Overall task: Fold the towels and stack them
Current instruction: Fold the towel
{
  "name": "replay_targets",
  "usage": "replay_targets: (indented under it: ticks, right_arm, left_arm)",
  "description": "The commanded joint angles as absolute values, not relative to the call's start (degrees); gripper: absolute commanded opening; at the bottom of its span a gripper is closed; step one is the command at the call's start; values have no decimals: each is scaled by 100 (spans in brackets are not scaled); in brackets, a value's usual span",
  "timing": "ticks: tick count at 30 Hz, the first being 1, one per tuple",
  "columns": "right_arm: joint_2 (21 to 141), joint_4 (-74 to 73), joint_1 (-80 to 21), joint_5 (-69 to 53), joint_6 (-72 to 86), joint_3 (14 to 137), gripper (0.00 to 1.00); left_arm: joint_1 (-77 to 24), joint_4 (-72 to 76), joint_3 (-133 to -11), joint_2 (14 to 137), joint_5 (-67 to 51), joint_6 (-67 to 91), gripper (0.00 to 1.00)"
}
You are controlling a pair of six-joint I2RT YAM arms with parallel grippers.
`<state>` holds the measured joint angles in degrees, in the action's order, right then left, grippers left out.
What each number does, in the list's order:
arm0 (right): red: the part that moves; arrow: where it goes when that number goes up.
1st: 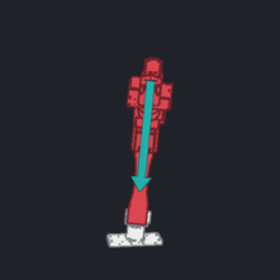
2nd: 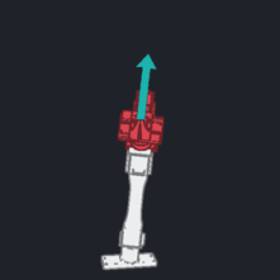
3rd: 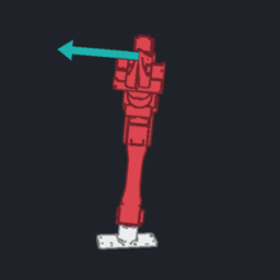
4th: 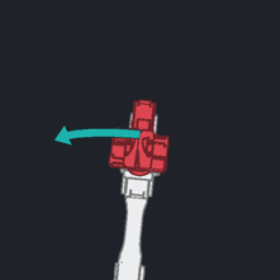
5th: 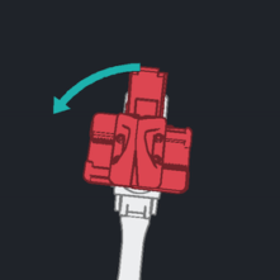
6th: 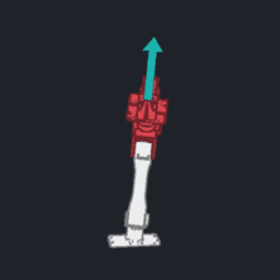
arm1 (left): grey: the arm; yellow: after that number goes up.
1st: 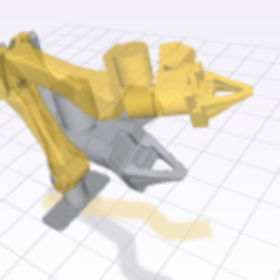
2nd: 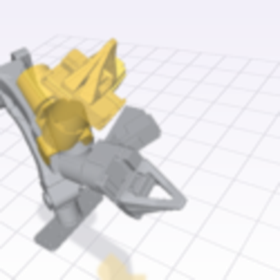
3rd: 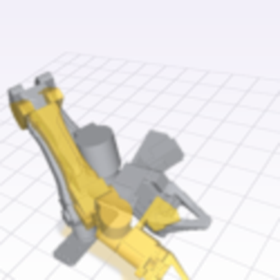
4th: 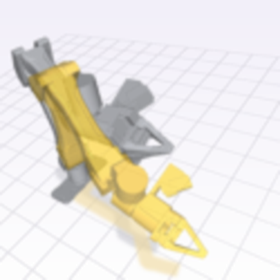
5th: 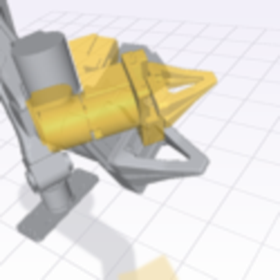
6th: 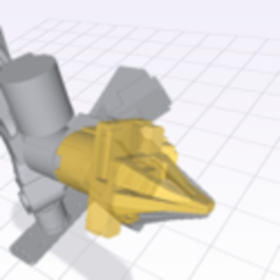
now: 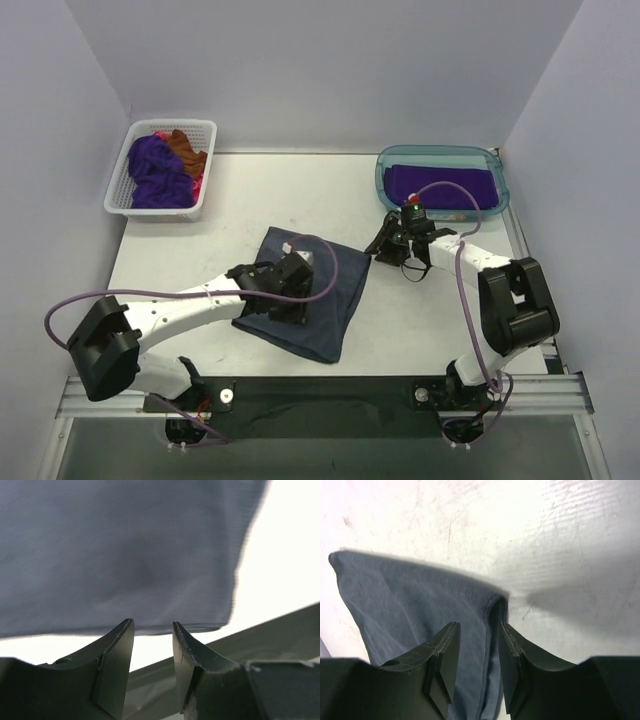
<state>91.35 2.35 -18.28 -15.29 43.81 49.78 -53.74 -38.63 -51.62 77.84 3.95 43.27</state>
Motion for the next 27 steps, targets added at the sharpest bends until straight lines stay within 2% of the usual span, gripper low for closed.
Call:
replay_targets:
  ticks: [1, 9, 14, 27]
  right_arm:
    - [9377, 1246, -1749, -1854, 4860, 4817, 36]
    - [9633, 1801, -1749, -1907, 5229, 4562, 38]
    - [9721, 1951, -1749, -1802, 5352, 4439, 38]
    - [9817, 2153, -1688, -1775, 5467, 4438, 34]
  left_arm:
    - [-5747, -3165, -5563, 8076, 527, 3886, 47]
    - [-6565, -3155, -6003, 9008, 457, 3296, 46]
    - [-6645, -3173, -5942, 9210, 247, 3182, 46]
    - [-6715, -3261, -5502, 9369, -518, 3067, 31]
